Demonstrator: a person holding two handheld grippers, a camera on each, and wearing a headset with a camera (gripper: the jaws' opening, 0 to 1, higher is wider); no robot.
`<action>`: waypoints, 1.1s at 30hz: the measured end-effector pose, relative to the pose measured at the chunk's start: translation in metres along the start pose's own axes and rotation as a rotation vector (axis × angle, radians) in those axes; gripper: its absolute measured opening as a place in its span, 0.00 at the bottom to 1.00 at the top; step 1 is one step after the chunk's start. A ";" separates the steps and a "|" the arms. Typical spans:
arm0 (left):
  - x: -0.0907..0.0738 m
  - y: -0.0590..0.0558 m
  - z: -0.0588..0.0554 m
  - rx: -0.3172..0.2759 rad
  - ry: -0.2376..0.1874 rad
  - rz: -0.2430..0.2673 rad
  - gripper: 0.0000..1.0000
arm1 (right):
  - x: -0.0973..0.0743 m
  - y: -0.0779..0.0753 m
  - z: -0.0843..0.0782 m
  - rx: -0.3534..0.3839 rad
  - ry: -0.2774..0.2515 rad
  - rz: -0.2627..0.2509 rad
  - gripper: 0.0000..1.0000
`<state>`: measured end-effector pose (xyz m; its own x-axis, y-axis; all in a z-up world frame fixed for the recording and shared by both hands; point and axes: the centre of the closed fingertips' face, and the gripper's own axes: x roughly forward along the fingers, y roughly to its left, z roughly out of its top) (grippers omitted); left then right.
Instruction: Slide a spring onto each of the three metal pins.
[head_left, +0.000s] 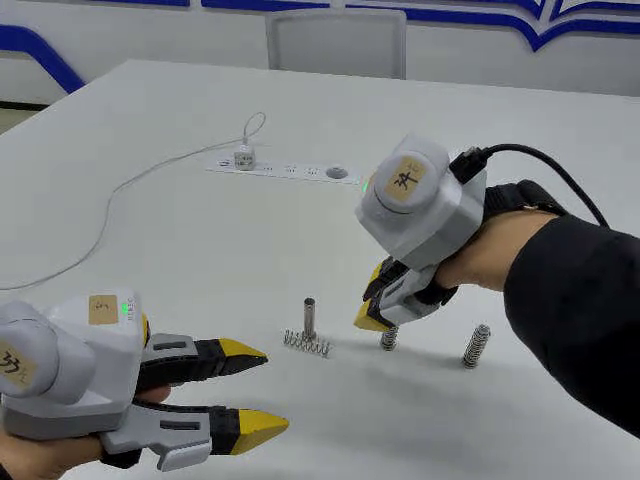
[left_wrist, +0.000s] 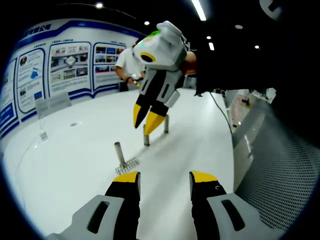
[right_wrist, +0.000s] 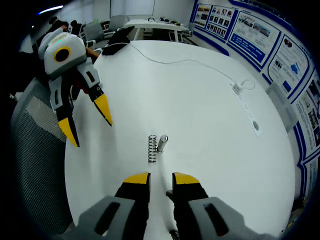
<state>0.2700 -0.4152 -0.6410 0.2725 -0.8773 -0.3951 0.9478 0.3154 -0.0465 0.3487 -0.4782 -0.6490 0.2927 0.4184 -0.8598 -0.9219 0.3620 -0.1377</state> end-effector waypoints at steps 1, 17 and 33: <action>-0.001 0.000 0.000 -0.001 -0.001 0.002 0.40 | 0.002 0.002 0.001 0.000 0.001 0.005 0.18; -0.002 0.002 -0.003 -0.011 -0.006 0.009 0.40 | 0.047 0.014 0.002 0.048 0.006 0.054 0.17; -0.005 0.006 -0.006 -0.023 -0.005 0.022 0.40 | 0.066 0.017 -0.003 0.056 0.032 0.081 0.12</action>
<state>0.2739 -0.4069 -0.6452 0.2945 -0.8716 -0.3920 0.9374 0.3432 -0.0586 0.3520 -0.4468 -0.7092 0.2085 0.4214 -0.8826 -0.9264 0.3745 -0.0400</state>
